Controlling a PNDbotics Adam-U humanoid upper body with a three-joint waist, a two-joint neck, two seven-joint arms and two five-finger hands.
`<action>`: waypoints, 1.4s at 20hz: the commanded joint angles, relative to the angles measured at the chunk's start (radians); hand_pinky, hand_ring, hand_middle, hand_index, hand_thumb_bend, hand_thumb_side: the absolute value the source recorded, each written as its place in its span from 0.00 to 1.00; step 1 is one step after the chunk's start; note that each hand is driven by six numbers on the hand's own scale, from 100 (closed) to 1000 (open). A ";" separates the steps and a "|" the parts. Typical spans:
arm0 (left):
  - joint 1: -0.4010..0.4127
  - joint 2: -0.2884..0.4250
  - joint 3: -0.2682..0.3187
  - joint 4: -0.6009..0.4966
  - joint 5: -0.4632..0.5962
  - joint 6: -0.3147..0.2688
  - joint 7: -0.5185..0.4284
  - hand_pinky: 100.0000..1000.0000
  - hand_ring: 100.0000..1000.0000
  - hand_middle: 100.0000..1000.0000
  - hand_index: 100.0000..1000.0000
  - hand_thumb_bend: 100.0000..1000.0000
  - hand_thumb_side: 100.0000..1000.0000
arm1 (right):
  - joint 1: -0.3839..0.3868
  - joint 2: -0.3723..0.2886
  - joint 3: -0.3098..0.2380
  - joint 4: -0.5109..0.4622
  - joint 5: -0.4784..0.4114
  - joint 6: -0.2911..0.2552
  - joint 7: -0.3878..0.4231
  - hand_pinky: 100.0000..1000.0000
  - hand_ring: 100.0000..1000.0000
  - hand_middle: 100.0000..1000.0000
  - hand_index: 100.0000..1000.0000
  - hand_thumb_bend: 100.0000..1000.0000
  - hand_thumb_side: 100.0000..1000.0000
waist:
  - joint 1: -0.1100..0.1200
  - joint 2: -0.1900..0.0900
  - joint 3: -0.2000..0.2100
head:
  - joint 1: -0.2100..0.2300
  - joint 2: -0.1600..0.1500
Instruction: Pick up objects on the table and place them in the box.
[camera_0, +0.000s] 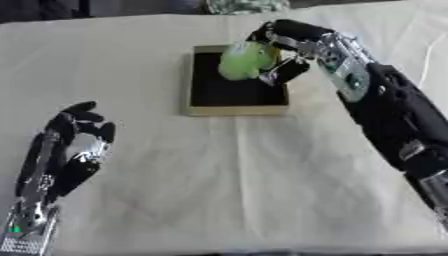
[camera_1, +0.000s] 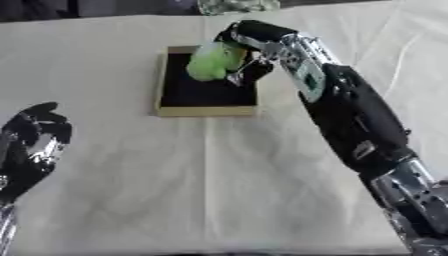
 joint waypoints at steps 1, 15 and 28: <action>-0.011 0.005 -0.002 -0.022 0.006 -0.002 -0.005 0.82 0.52 0.57 0.81 0.30 0.45 | -0.033 0.019 -0.021 0.028 0.053 -0.002 -0.019 0.78 0.67 0.53 0.69 0.00 0.16 | -0.001 -0.017 0.004 | -0.007 0.000; -0.012 0.003 -0.003 -0.018 0.007 -0.005 -0.007 0.82 0.52 0.57 0.81 0.30 0.46 | -0.032 0.038 -0.025 0.067 0.198 0.035 -0.022 0.87 0.83 0.87 0.98 0.20 0.40 | -0.004 -0.019 0.004 | -0.010 0.004; -0.010 0.007 0.003 -0.019 0.003 -0.003 -0.002 0.82 0.52 0.58 0.81 0.30 0.45 | -0.041 -0.010 -0.023 0.009 0.223 0.017 0.036 0.91 0.88 0.96 1.00 0.34 0.42 | -0.006 -0.019 -0.009 | 0.001 0.003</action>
